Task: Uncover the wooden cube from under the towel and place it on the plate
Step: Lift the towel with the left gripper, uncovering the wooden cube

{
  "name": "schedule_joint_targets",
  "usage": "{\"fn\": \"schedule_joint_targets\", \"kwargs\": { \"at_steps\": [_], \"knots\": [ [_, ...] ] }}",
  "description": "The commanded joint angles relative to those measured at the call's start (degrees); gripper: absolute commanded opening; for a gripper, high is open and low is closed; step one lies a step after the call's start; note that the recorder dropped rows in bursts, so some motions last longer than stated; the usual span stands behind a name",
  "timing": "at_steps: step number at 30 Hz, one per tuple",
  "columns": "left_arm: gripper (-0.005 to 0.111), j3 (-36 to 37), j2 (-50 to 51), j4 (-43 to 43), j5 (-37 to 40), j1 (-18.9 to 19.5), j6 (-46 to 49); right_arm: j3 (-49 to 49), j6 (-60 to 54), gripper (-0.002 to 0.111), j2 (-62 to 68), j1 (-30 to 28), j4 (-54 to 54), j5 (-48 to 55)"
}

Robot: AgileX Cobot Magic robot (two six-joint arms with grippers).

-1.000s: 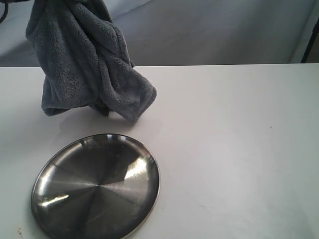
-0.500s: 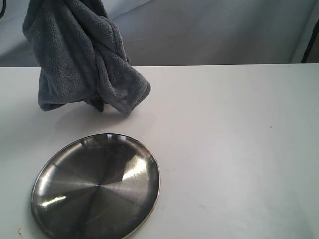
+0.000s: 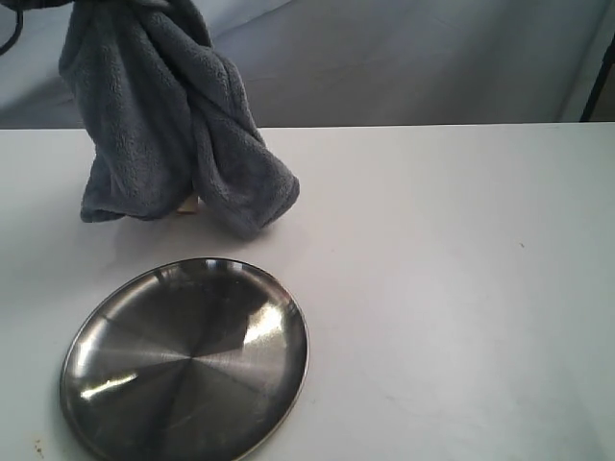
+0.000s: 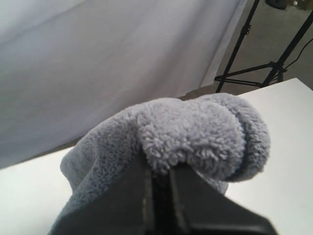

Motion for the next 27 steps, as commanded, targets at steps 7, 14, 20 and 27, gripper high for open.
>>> {"fn": "schedule_joint_targets", "kwargs": {
  "at_steps": [7, 14, 20, 27],
  "knots": [
    [0.000, 1.3, 2.9, -5.7, -1.4, -0.2, 3.3, 0.2, 0.3, 0.000, -0.3, -0.5, 0.1, -0.1],
    [0.000, 0.7, 3.0, -6.1, -1.3, -0.2, 3.4, 0.2, 0.3, 0.000, -0.3, -0.5, 0.1, -0.1],
    [0.000, -1.9, 1.5, -9.1, -0.7, -0.2, 3.5, 0.2, 0.3, 0.000, -0.3, -0.5, 0.1, -0.1],
    [0.000, -5.5, 0.3, -17.5, -0.9, -0.2, 3.6, 0.2, 0.3, 0.000, -0.3, -0.5, 0.1, -0.1]
  ]
}}
